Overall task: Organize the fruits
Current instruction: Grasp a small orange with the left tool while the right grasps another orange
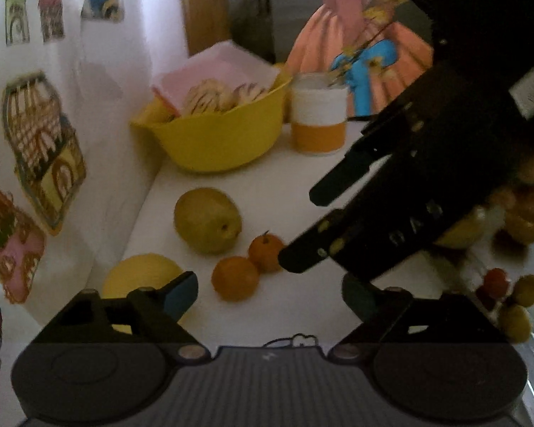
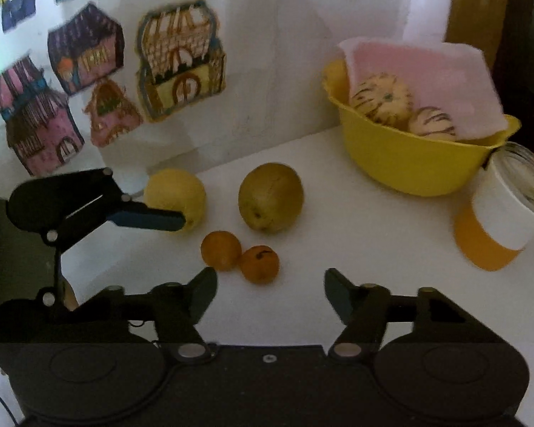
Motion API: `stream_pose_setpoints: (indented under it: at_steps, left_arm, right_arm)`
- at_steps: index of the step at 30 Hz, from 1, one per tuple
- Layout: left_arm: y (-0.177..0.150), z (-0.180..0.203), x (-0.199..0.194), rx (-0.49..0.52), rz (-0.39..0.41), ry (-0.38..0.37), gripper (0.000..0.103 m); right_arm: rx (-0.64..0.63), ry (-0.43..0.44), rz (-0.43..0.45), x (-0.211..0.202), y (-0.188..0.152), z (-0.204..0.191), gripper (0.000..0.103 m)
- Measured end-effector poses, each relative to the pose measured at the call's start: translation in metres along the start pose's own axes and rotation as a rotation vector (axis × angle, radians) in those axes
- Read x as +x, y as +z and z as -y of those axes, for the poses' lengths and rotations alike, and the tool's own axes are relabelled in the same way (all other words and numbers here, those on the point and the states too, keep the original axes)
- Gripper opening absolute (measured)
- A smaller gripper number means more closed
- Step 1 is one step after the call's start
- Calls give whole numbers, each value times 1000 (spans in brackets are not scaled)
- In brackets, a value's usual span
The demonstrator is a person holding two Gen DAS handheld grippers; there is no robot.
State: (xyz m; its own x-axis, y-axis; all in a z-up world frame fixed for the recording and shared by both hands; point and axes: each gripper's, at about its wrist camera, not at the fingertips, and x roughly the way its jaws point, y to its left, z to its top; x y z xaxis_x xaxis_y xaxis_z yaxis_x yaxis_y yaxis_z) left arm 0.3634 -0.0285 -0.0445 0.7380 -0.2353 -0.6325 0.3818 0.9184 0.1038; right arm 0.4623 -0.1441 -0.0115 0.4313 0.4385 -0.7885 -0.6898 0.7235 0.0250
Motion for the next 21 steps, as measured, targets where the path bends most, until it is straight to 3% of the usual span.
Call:
stream_pose_setpoints:
  at_steps: [8, 15, 21]
  left_arm:
    - [7, -9, 16, -46, -43, 18, 71]
    - [5, -12, 20, -82, -54, 50, 53]
    - [6, -15, 21, -109, -51, 43, 51]
  right_arm:
    - [-13, -14, -23, 22, 5, -2, 44]
    - [29, 3, -11, 34, 6, 3, 40]
    - [83, 34, -13, 37, 7, 9, 31]
